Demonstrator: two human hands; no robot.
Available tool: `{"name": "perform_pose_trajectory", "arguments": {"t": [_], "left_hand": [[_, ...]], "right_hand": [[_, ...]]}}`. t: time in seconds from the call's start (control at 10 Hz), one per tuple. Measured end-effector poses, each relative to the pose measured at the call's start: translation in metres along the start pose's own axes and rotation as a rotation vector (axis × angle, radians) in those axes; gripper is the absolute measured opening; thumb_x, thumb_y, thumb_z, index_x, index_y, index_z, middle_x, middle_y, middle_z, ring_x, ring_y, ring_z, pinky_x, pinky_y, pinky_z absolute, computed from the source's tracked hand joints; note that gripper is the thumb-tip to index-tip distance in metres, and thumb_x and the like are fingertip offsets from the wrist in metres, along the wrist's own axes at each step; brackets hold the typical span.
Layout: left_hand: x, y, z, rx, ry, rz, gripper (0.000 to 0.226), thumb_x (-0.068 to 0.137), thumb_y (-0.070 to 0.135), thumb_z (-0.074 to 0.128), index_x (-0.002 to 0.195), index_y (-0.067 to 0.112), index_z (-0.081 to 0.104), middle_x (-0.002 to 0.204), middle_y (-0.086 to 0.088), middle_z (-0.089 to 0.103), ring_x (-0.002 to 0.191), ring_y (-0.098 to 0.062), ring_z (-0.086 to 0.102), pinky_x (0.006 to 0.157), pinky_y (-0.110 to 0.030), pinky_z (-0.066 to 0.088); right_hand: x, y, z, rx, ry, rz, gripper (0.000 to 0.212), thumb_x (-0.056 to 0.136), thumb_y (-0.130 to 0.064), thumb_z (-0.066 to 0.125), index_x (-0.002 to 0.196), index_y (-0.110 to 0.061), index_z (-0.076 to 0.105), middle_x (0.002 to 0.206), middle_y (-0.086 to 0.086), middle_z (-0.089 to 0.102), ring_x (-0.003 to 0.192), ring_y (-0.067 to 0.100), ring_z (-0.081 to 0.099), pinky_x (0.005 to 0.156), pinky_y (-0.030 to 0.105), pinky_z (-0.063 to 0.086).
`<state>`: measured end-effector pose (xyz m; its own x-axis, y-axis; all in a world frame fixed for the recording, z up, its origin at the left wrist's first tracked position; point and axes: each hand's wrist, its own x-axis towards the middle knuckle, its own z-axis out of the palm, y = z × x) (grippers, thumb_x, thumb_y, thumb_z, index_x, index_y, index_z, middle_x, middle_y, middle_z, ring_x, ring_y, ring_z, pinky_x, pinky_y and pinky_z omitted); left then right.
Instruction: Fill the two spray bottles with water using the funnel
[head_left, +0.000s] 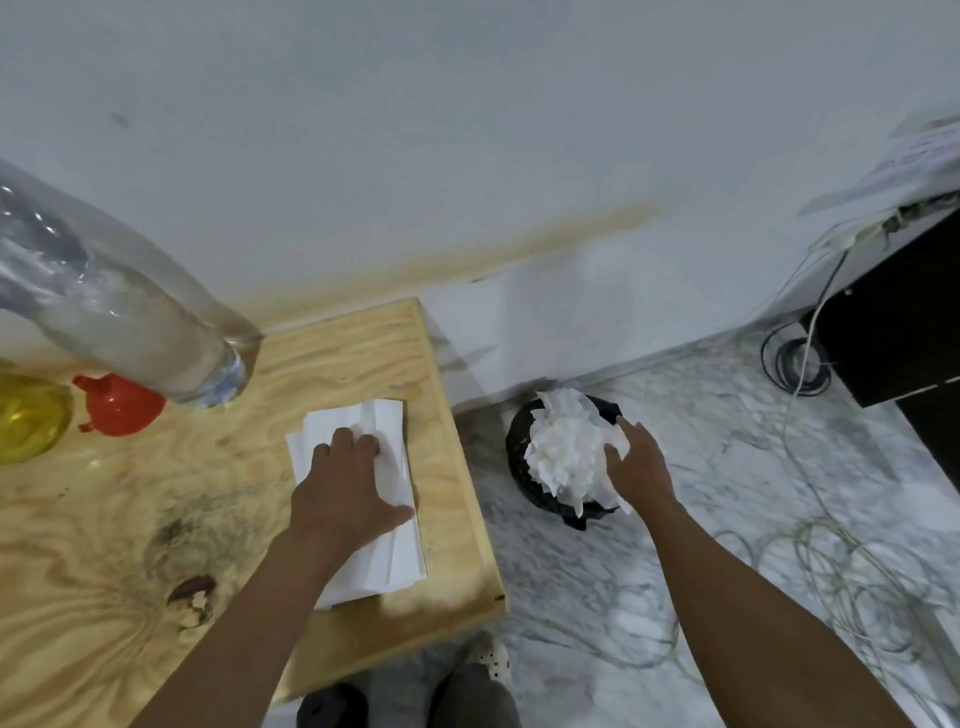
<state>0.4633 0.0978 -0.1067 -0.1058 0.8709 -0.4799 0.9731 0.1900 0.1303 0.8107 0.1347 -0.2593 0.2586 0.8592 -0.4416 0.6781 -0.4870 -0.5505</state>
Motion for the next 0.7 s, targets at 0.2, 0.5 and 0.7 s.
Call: {"name": "perform_pose_trajectory", "arguments": {"t": [0.2,0.5,0.7], "left_hand": [[-0.005,-0.006,0.002,-0.017,0.027,0.032,0.083,0.074,0.06,0.073,0.14,0.021,0.04,0.136,0.002,0.036,0.123,-0.019,0.04,0.075,-0.032,0.048],[-0.013,-0.014,0.0,-0.198,0.029,0.066,0.079,0.082,0.058,0.067,0.146,0.021,0.039,0.145,-0.001,0.033,0.134,-0.022,0.036,0.094,-0.039,0.049],[-0.028,-0.022,-0.037,-0.473,0.015,0.117,0.065,0.084,0.052,0.069,0.14,0.027,0.048,0.144,0.001,0.046,0.132,-0.019,0.045,0.101,-0.033,0.042]], "right_hand": [[-0.016,-0.005,0.003,0.138,0.118,-0.001,0.042,0.101,-0.019,0.049,0.142,-0.016,0.046,0.146,0.009,0.048,0.136,0.024,0.044,0.108,0.039,0.038],[-0.074,-0.037,-0.012,0.176,0.117,-0.015,0.04,0.1,-0.026,0.051,0.139,-0.019,0.051,0.142,0.005,0.053,0.132,0.02,0.048,0.106,0.036,0.04],[-0.126,-0.112,-0.027,0.21,0.158,-0.2,0.039,0.099,-0.03,0.052,0.136,-0.019,0.054,0.138,-0.002,0.057,0.127,0.015,0.052,0.102,0.026,0.039]]}}
